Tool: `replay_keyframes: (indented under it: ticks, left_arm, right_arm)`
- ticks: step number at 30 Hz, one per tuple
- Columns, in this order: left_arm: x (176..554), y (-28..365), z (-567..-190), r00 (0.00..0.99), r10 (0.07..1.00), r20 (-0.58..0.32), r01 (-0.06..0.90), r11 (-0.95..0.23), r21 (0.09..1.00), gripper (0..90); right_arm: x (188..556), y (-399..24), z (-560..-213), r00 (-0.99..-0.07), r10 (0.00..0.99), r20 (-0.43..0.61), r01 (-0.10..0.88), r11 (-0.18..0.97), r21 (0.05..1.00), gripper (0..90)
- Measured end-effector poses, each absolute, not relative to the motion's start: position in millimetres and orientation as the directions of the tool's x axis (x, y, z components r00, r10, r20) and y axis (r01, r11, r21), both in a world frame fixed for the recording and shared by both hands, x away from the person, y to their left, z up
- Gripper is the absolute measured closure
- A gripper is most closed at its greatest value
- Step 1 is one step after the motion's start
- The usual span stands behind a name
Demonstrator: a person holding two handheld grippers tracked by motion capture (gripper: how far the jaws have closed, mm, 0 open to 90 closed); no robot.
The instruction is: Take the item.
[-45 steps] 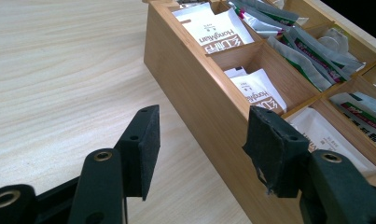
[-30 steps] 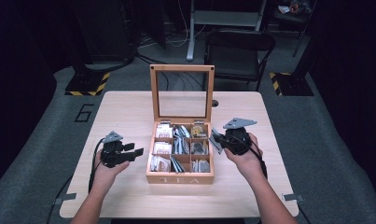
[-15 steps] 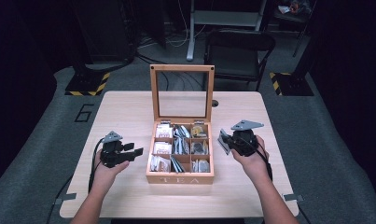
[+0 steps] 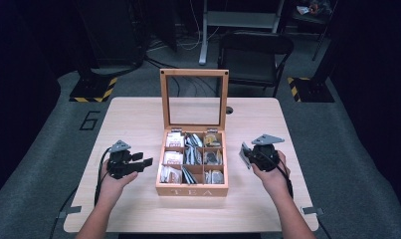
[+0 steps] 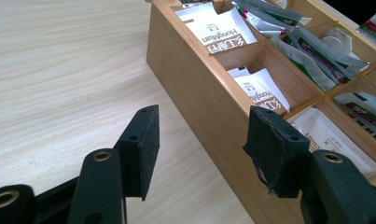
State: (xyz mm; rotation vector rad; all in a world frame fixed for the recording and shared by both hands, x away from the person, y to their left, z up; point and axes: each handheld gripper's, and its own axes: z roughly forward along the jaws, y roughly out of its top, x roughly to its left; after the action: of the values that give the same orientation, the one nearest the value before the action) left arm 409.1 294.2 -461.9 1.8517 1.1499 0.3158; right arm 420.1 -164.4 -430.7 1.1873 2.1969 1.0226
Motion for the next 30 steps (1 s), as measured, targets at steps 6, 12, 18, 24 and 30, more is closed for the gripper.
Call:
replay_keyframes:
  ticks: [6,12,18,24,30]
  left_arm:
    - [409.1,294.6,-461.9,0.536,0.811,-0.233,0.587,-0.160,0.794,44.3]
    - [409.1,294.6,-461.9,0.537,0.812,-0.230,0.585,-0.162,0.794,44.3]
    - [409.0,294.6,-461.8,0.536,0.812,-0.229,0.582,-0.159,0.797,44.2]
    - [408.6,295.9,-461.2,0.536,0.812,-0.233,0.584,-0.157,0.797,44.1]
    - [408.5,296.0,-461.1,0.536,0.811,-0.233,0.583,-0.156,0.797,44.0]
  right_arm:
    - [420.1,-171.3,-442.9,-0.515,0.857,-0.018,0.538,0.340,0.771,87.8]
    - [421.0,-177.6,-451.8,-0.506,0.862,-0.024,0.543,0.340,0.767,87.6]
    - [420.5,-180.9,-459.0,-0.495,0.869,-0.023,0.552,0.335,0.764,87.4]
    - [421.2,-184.4,-464.1,-0.482,0.876,-0.018,0.565,0.326,0.758,87.2]
    - [421.6,-185.0,-469.4,-0.468,0.883,-0.017,0.576,0.319,0.753,87.0]
